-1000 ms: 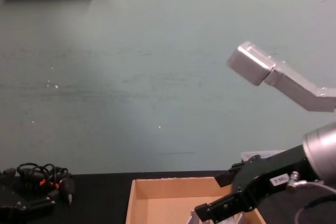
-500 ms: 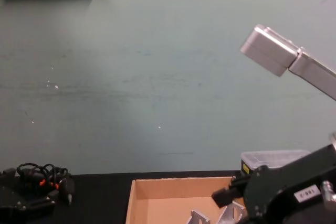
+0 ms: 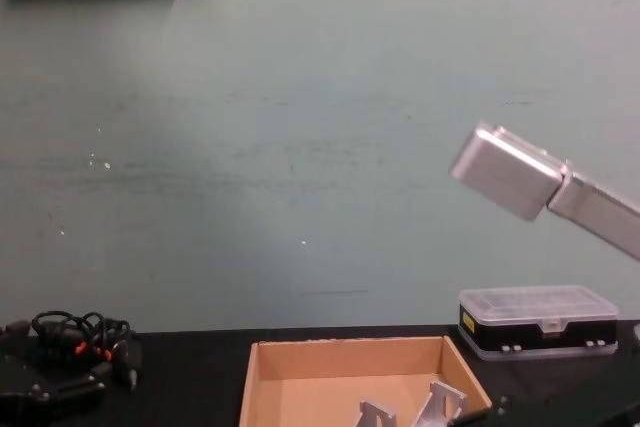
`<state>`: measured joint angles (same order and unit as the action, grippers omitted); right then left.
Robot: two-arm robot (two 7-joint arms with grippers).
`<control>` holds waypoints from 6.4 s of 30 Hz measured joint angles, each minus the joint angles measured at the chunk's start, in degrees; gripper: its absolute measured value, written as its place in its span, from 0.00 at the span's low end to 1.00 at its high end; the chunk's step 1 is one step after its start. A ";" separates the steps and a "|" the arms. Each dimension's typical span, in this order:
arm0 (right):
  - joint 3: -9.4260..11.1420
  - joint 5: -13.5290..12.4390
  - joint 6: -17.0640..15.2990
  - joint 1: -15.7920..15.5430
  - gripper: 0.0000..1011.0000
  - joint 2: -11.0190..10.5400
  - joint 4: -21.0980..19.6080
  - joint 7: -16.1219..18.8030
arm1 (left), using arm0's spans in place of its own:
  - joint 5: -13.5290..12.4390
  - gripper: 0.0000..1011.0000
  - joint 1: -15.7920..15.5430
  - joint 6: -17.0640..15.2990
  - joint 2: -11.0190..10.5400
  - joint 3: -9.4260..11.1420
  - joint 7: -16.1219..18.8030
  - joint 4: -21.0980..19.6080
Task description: Use one hand to pick up the angle iron from the table and place it into the box.
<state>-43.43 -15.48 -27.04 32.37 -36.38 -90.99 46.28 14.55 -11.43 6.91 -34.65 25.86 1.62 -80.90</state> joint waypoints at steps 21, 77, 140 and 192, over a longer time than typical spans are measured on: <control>-2.11 -1.20 2.13 0.54 0.99 2.14 6.67 -2.14 | 0.00 1.00 0.00 0.00 0.00 0.00 0.00 0.00; -2.56 -2.04 2.98 0.37 0.08 2.81 7.29 -2.62 | 0.00 1.00 0.00 0.00 0.00 0.00 0.00 0.00; 0.18 7.23 12.06 13.43 0.08 25.71 38.42 -7.63 | 0.00 1.00 0.00 0.00 0.00 0.00 0.00 0.00; 23.36 6.86 24.55 -17.11 0.99 12.14 7.07 -30.89 | 0.00 1.00 0.00 0.00 0.00 0.00 0.00 0.00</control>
<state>-20.07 -8.61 -2.49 15.26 -24.24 -83.91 15.39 14.55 -11.44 6.91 -34.65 25.86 1.62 -80.90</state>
